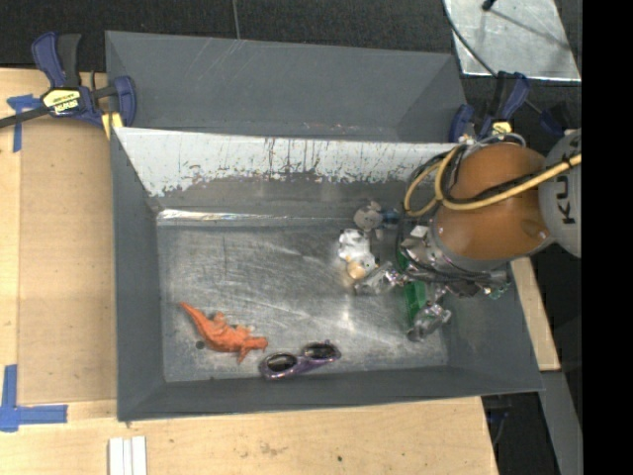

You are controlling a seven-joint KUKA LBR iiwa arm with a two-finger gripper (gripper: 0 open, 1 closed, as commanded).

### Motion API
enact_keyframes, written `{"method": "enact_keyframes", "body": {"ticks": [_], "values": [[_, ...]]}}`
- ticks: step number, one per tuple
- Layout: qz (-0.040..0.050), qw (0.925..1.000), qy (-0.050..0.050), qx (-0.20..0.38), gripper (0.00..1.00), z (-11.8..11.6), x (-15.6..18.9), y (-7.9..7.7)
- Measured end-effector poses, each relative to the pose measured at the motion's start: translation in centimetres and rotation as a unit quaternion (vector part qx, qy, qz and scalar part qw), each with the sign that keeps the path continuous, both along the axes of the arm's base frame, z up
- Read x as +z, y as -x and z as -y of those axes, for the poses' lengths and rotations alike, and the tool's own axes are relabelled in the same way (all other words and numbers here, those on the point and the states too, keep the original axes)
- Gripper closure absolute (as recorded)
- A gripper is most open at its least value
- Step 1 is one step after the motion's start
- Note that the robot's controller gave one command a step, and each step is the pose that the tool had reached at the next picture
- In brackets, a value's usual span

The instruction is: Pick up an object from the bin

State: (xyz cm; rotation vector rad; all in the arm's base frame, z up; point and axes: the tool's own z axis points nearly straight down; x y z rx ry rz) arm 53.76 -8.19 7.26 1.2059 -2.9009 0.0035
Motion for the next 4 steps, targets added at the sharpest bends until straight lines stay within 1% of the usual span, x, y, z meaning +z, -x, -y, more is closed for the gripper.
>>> {"method": "enact_keyframes", "body": {"ticks": [1,2,3,4], "values": [[0.0007,0.9996,-0.001,0.029,0.00,-5.2,1.0,1.0],[0.0019,0.9987,-0.004,0.051,0.00,-6.8,0.2,4.2],[0.0002,0.9973,-0.001,0.074,0.00,-10.8,1.9,4.1],[0.0075,0.9887,-0.004,0.149,1.00,-15.6,0.3,3.2]]}}
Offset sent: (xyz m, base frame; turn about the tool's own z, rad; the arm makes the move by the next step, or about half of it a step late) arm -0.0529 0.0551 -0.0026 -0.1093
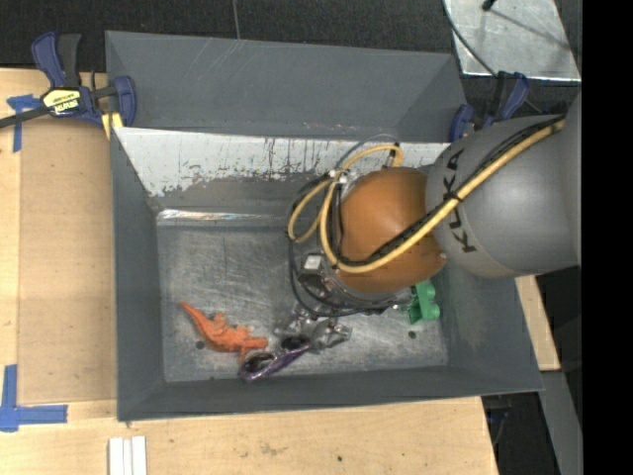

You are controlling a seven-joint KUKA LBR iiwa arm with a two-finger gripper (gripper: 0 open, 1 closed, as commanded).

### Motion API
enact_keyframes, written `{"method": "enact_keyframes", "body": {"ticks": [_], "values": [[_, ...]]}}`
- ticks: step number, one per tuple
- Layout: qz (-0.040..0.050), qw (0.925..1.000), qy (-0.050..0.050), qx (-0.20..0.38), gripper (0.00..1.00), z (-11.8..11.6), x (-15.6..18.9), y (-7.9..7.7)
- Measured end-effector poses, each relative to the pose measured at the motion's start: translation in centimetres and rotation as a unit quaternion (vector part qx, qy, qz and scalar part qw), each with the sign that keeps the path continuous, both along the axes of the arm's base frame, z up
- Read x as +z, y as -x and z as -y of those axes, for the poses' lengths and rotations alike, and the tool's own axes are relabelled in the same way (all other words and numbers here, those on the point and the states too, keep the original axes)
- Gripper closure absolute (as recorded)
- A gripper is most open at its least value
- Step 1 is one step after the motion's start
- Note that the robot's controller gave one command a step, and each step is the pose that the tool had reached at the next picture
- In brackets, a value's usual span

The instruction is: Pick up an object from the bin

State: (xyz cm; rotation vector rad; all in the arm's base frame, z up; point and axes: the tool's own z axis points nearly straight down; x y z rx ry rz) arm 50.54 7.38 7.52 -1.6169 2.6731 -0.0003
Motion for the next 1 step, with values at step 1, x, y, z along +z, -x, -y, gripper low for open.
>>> {"method": "enact_keyframes", "body": {"ticks": [1], "values": [[0.0000,1.0000,0.000,0.000,1.00,-0.01,0.00,0.00]]}}
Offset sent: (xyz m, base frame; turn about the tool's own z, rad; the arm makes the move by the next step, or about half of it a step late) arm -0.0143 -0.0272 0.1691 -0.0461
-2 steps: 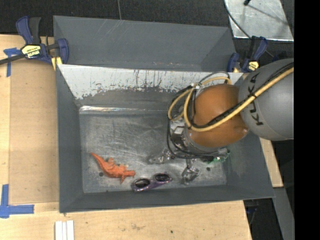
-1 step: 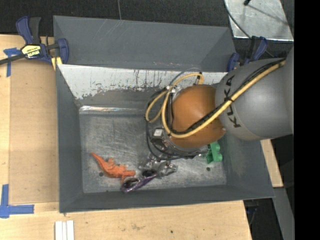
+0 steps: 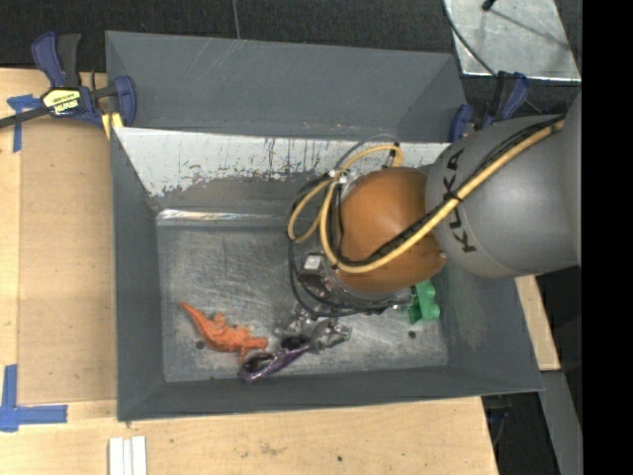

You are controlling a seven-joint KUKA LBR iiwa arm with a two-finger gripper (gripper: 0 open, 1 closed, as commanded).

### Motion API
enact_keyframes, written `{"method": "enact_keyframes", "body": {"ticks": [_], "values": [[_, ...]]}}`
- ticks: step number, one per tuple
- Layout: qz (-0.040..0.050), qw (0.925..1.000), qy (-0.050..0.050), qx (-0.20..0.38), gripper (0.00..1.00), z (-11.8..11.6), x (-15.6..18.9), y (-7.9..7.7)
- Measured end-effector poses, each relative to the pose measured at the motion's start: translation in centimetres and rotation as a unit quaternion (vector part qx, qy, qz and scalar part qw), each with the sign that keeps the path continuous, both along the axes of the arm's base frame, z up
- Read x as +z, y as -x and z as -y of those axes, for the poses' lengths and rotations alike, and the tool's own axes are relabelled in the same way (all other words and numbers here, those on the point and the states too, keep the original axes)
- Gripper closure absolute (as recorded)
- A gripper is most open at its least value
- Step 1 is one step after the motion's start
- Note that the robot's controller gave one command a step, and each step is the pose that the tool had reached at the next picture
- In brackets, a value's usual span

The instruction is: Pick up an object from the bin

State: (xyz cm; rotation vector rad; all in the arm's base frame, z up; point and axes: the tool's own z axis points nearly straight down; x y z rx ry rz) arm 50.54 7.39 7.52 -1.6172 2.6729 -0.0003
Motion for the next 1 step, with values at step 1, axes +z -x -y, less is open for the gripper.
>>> {"method": "enact_keyframes", "body": {"ticks": [1], "values": [[-0.0029,0.9998,0.004,0.021,1.00,2.78,17.22,1.21]]}}
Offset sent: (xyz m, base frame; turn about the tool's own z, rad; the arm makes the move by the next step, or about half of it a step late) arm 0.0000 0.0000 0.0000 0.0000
